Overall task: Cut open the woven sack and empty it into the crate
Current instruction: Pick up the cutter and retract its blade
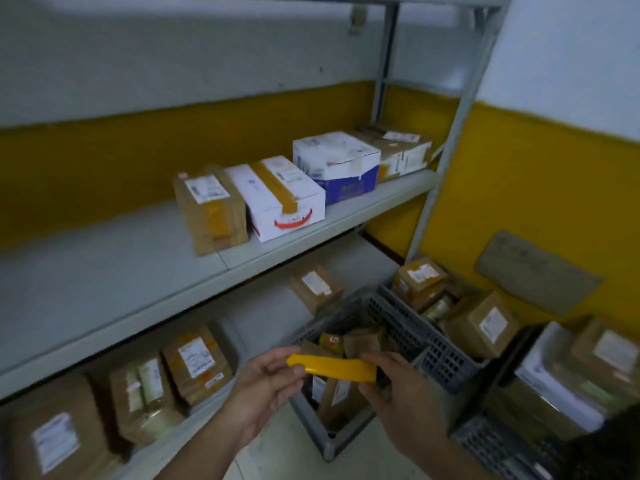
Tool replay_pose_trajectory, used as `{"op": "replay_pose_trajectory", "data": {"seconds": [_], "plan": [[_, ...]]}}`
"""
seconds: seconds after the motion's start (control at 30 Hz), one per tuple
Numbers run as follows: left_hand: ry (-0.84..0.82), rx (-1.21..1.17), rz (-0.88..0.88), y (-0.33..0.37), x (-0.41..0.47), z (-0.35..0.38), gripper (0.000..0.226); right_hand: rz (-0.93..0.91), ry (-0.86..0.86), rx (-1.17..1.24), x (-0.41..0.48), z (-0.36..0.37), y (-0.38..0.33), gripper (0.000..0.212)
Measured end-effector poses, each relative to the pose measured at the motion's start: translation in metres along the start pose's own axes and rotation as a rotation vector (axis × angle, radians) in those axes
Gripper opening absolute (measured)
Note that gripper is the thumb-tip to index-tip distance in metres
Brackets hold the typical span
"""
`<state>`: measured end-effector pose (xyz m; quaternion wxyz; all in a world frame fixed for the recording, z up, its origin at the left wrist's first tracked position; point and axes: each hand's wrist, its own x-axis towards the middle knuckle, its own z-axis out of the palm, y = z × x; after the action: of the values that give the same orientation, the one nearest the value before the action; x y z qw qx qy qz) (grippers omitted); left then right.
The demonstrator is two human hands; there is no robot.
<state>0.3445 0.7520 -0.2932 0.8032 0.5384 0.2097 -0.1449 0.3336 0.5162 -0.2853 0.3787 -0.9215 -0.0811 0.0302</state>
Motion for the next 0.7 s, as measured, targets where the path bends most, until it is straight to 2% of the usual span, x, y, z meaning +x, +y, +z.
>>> {"op": "replay_pose_trajectory", "data": {"seconds": [0.1,0.27,0.4,0.57,0.7], "plan": [[-0.020,-0.013,0.027,0.054,-0.046,0.033,0.033,0.025,0.098,0.046,-0.013,-0.058,-0.053,0.032],[-0.044,-0.027,0.121,0.134,-0.115,0.091,0.024,0.074,0.148,0.073,-0.023,-0.141,-0.123,0.038],[-0.062,-0.134,0.173,0.186,-0.156,0.123,0.025,0.056,0.226,0.144,-0.028,-0.194,-0.171,0.039],[-0.110,-0.234,0.252,0.232,-0.188,0.150,0.026,-0.027,0.335,0.183,-0.035,-0.240,-0.215,0.038],[-0.164,-0.145,0.353,0.253,-0.196,0.176,0.027,-0.044,0.485,0.232,-0.048,-0.253,-0.225,0.040]]}}
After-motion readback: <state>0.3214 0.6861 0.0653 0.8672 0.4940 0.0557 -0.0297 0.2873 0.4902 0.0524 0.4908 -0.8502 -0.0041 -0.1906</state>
